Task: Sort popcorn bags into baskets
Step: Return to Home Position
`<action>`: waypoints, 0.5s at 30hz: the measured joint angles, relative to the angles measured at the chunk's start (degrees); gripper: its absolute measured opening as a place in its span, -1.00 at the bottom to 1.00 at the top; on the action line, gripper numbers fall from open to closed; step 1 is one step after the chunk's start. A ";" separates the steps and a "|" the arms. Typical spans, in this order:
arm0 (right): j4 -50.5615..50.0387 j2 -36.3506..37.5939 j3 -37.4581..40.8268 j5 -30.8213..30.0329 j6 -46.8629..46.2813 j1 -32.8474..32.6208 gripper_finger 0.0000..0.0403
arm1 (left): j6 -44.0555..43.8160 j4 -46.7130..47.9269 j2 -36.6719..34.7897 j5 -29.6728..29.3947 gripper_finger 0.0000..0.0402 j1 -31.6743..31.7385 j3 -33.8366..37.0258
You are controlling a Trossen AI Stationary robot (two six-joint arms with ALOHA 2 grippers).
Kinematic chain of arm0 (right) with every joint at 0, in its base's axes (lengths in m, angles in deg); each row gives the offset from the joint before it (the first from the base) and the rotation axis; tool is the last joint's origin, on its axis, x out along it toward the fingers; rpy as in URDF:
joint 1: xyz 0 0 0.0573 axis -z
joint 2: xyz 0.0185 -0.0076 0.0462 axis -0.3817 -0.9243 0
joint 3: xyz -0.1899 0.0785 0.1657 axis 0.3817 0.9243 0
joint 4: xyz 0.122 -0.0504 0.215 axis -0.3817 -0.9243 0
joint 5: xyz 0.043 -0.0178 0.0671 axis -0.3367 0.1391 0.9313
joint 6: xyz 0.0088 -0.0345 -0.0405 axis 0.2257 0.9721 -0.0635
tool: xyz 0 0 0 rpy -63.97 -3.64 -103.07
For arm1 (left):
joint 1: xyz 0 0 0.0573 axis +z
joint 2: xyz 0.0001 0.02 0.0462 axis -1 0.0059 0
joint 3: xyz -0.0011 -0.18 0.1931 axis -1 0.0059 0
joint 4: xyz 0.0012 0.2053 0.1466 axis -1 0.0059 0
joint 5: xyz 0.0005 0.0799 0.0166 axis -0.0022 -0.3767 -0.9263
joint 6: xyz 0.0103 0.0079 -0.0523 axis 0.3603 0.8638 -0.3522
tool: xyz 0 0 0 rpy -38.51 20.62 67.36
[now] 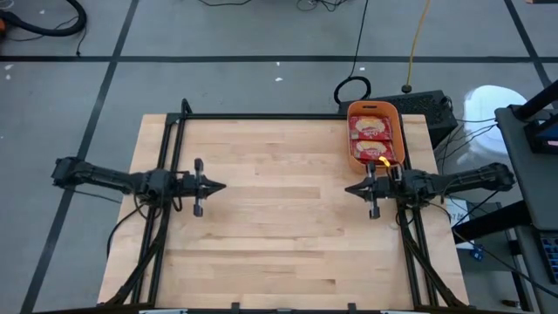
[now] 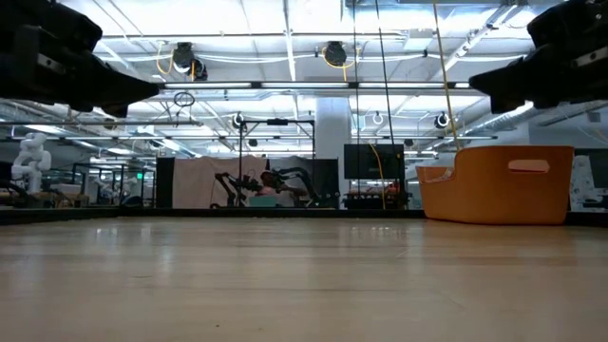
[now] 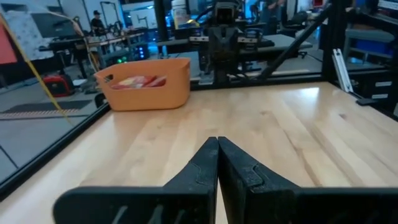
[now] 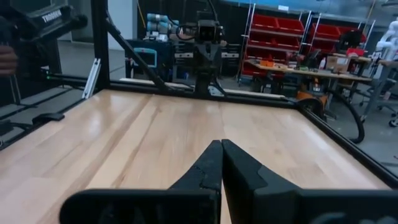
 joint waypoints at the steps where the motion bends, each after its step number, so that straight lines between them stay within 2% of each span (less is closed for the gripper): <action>1: -0.16 0.37 0.00 0.00 0.01 0.00 -1.00 | -0.01 0.82 -0.94 0.17 -0.95 0.57 0.00; 8: -2.12 4.01 0.03 0.04 1.57 0.00 -1.00 | -1.38 6.84 -6.12 0.15 -0.95 2.29 -0.02; 15: -3.62 11.02 0.04 -0.19 4.74 0.00 -1.00 | -2.58 8.97 -6.77 -0.05 -0.95 2.44 -0.02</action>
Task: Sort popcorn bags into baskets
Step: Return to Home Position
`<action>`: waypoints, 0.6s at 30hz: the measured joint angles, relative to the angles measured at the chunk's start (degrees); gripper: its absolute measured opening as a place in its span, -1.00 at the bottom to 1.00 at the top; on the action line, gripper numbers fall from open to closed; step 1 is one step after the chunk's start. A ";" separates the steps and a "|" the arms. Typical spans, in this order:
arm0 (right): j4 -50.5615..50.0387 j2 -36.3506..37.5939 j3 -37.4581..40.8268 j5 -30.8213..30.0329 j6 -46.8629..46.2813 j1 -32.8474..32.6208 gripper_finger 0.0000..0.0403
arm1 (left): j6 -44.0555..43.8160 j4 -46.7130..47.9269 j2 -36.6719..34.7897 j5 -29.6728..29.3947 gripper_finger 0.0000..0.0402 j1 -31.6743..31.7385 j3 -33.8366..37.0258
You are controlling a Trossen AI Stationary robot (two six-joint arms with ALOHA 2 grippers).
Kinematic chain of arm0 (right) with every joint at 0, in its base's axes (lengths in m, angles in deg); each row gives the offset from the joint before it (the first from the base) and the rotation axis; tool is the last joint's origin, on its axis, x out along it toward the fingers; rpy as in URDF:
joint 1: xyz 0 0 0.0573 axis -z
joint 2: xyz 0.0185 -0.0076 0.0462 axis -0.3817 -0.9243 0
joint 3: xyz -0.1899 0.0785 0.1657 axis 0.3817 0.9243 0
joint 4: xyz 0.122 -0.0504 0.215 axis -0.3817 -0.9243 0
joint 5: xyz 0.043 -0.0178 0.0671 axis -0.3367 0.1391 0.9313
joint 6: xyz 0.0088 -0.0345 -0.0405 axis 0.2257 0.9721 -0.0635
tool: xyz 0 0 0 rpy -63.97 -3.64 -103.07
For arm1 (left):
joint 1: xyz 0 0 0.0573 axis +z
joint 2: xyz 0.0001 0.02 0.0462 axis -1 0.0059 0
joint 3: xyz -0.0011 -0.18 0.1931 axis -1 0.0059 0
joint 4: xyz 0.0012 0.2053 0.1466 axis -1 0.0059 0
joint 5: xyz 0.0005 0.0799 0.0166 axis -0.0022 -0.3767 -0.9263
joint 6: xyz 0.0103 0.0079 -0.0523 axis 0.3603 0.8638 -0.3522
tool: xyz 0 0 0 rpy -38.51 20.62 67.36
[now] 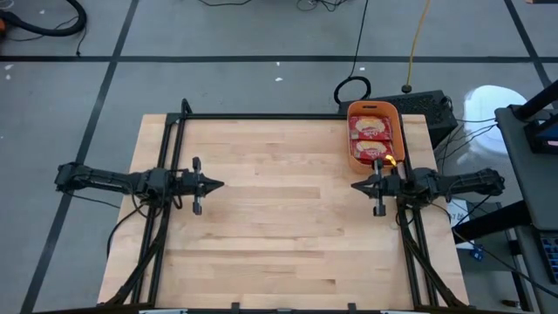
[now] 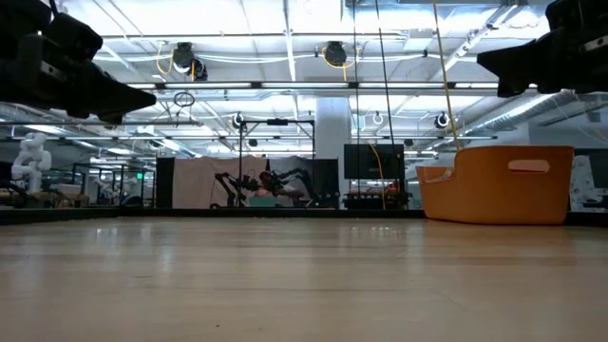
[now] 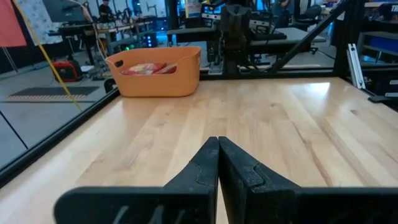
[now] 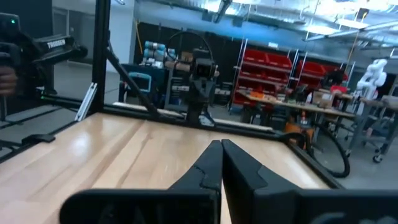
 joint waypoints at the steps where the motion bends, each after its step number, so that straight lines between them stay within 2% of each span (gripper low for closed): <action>1: -0.69 1.05 0.00 0.00 0.31 0.00 -1.00 | 0.00 0.06 0.00 0.00 -0.95 0.00 0.00; 11: -5.39 2.59 0.01 -0.02 0.42 0.10 -1.00 | 0.57 -0.20 0.11 -0.11 -0.95 0.00 0.00; 18: -7.56 1.83 0.74 0.59 -4.02 1.18 -1.00 | 1.05 -1.27 0.09 -0.21 -0.95 -0.02 -0.02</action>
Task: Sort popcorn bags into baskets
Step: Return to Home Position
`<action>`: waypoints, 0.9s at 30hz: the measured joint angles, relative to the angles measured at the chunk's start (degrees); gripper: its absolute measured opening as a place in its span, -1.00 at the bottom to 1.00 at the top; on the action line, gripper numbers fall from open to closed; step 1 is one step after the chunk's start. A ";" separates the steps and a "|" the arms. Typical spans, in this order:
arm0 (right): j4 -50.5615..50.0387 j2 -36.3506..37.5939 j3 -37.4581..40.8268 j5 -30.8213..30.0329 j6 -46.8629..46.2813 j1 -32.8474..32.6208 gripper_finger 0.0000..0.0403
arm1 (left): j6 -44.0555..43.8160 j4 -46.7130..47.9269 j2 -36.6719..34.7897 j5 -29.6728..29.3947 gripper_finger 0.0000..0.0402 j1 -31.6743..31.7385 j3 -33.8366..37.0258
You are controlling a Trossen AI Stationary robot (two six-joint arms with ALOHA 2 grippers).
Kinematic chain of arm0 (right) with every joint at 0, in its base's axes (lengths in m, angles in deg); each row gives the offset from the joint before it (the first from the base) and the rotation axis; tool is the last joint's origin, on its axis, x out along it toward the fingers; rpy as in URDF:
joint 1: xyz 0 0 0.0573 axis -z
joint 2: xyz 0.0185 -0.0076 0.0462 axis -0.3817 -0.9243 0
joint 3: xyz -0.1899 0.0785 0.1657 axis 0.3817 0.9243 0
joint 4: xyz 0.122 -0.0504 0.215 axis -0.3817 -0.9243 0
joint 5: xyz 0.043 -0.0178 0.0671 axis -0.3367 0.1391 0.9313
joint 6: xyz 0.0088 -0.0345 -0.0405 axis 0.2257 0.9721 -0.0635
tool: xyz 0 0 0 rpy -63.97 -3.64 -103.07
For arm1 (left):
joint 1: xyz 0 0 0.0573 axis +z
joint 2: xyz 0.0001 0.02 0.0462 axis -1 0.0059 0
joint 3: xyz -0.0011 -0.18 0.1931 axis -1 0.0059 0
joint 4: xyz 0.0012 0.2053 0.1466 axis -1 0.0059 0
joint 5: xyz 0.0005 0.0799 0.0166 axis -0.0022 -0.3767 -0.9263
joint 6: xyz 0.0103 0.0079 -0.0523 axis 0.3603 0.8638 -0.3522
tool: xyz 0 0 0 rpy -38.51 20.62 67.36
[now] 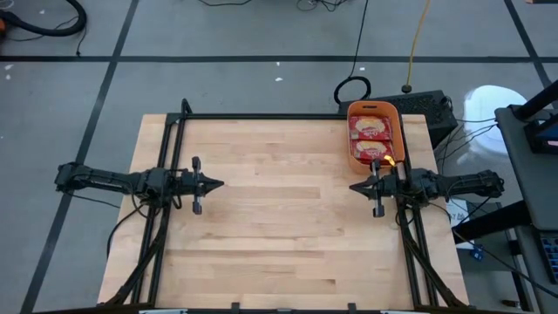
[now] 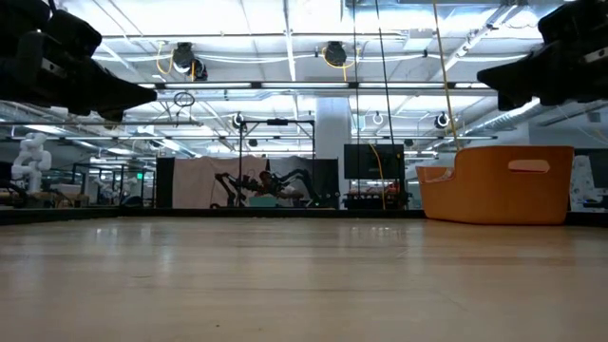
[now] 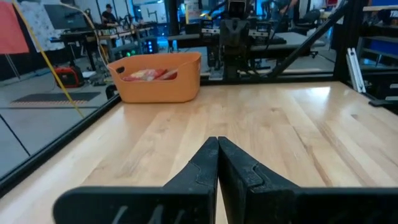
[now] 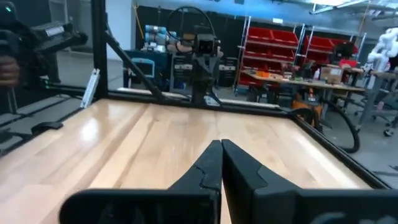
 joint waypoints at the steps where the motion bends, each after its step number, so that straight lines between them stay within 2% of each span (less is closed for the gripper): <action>1: -0.02 0.07 0.00 0.16 -0.04 0.00 -1.00 | -0.02 -0.03 0.00 0.23 -0.95 0.00 0.00; 9: -0.34 -0.24 0.01 1.15 0.17 0.00 -1.00 | -0.28 0.24 0.00 0.43 -0.95 -1.33 0.00; 15: 0.37 -0.19 0.00 1.14 0.37 0.00 -1.00 | -1.05 5.02 -1.26 0.49 -0.95 -1.93 -0.02; 27: 0.41 -0.20 0.00 1.08 0.37 0.00 -1.00 | 3.06 8.44 -14.56 0.89 -0.95 -0.47 -0.07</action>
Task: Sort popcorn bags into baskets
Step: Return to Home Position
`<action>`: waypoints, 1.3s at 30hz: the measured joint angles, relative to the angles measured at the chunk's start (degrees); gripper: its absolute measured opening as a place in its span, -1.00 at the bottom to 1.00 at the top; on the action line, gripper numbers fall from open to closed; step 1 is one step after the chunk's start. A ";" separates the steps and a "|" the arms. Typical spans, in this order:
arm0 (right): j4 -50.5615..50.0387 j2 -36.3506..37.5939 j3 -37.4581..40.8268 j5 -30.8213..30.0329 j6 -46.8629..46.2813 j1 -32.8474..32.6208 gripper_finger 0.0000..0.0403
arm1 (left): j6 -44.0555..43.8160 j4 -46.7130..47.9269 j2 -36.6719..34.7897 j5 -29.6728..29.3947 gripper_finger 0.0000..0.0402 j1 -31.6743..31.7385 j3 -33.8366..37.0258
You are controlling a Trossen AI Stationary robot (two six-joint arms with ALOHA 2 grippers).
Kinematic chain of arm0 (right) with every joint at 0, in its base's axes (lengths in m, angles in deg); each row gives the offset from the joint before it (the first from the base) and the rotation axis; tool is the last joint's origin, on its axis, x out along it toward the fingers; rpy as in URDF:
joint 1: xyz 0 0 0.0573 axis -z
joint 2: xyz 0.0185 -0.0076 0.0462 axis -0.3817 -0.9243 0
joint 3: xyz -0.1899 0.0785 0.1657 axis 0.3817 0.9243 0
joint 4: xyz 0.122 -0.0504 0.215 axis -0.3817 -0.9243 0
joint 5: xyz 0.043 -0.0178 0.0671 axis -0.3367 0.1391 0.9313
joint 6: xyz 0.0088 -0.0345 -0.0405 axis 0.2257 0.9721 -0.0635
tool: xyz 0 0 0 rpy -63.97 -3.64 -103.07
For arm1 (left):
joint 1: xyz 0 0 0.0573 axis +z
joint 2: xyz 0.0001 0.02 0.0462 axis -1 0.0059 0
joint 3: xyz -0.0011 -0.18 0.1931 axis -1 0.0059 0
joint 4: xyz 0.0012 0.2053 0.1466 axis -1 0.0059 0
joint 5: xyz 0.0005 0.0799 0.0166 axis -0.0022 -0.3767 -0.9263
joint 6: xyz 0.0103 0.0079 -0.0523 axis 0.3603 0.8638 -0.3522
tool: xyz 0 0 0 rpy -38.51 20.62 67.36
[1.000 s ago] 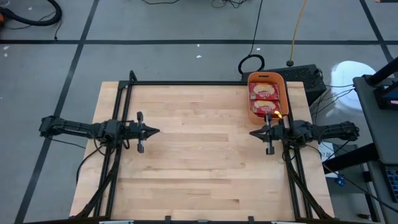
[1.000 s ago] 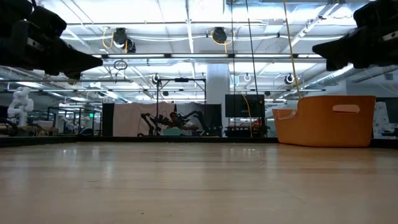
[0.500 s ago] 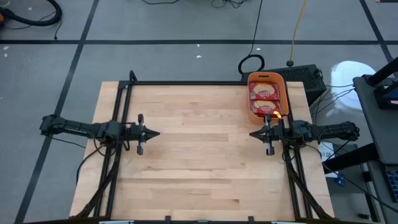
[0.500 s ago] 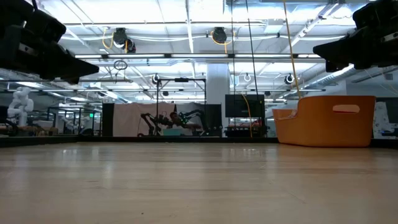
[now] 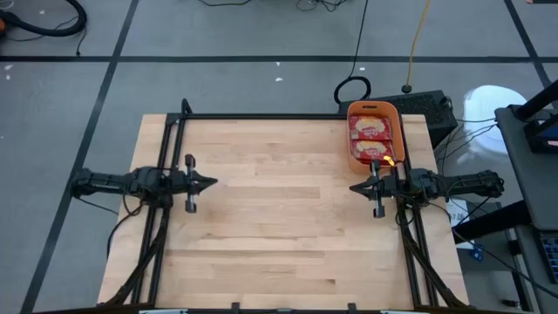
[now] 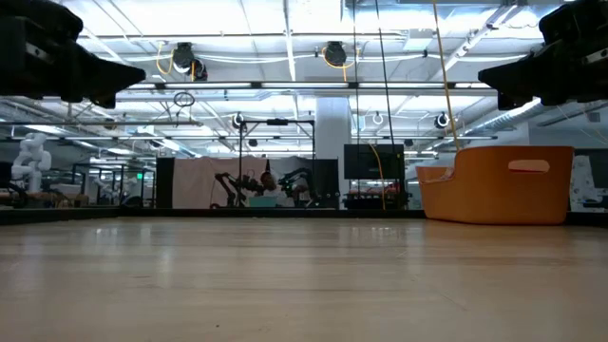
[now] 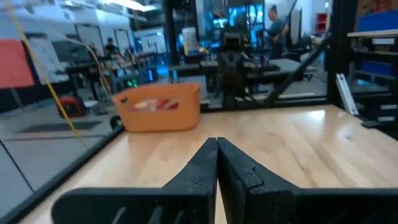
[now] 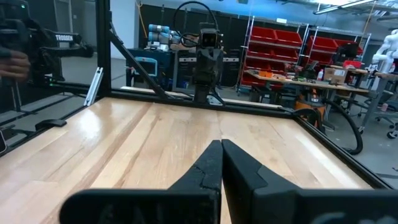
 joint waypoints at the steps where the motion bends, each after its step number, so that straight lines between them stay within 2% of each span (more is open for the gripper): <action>1: 0.00 0.00 0.01 0.00 0.00 0.00 -1.00 | 0.66 -0.05 -0.24 0.10 -0.95 0.44 -0.02; 5: 0.02 0.02 0.02 -0.04 0.00 0.00 -1.00 | 2.49 -0.11 -0.15 0.51 -0.95 3.30 -0.02; 9: 0.07 0.00 0.00 -0.06 0.00 0.00 -1.00 | 2.14 0.47 -0.11 4.97 -0.95 7.17 0.00; 15: 0.07 0.00 0.01 -0.07 0.00 0.00 -1.00 | -0.40 1.43 0.04 8.17 -0.95 11.13 0.00; 39: 0.07 0.00 0.00 -0.07 0.00 0.00 -1.00 | -1.75 1.67 0.20 9.63 -0.95 10.22 0.02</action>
